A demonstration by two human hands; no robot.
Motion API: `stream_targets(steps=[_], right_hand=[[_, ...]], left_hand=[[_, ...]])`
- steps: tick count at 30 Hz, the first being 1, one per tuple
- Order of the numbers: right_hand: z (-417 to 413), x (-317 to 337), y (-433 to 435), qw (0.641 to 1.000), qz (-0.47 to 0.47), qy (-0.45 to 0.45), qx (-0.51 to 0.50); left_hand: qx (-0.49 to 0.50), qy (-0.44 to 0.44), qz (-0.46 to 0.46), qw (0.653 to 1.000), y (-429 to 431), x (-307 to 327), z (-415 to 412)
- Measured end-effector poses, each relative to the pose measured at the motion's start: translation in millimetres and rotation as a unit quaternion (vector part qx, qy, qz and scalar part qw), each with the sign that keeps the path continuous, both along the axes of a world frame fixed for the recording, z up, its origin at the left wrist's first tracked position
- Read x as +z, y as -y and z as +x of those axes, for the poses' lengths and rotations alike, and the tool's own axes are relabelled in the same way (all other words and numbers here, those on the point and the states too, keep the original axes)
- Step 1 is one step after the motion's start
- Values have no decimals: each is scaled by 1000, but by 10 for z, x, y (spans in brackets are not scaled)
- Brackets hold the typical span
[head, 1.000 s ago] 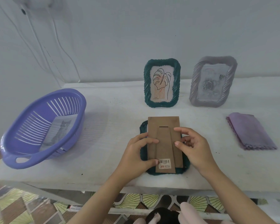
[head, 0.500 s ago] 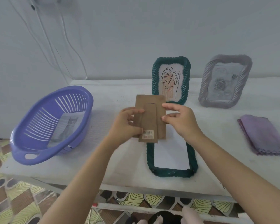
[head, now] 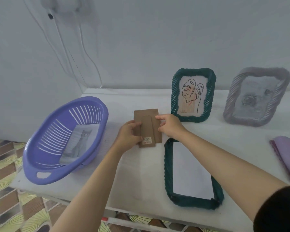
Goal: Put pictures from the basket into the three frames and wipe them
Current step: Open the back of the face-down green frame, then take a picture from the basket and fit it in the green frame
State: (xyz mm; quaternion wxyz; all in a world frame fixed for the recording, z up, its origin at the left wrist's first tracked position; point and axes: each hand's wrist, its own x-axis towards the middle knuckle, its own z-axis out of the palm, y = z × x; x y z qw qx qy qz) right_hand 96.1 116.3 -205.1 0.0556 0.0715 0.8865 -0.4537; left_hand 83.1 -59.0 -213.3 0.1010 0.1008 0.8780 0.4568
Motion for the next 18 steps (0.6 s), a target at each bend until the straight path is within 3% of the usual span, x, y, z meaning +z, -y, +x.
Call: stream_targets(steps=[5, 8, 12, 15, 18], right_hand=[[-4, -56, -5, 993, 110, 7, 50], [120, -20, -66, 991, 118, -3, 62], [559, 80, -261, 990, 105, -92, 21], [1060, 69, -450, 980, 141, -136, -32], [1558, -13, -566, 969, 182, -137, -98]], left_hand=[[-44, -38, -91, 994, -37, 17, 36], [-40, -68, -118, 990, -60, 36, 104], [-73, -138, -35, 987, -177, 78, 424], [-133, -99, 18, 986, -254, 61, 781], [-170, -64, -5, 983, -258, -53, 1017]])
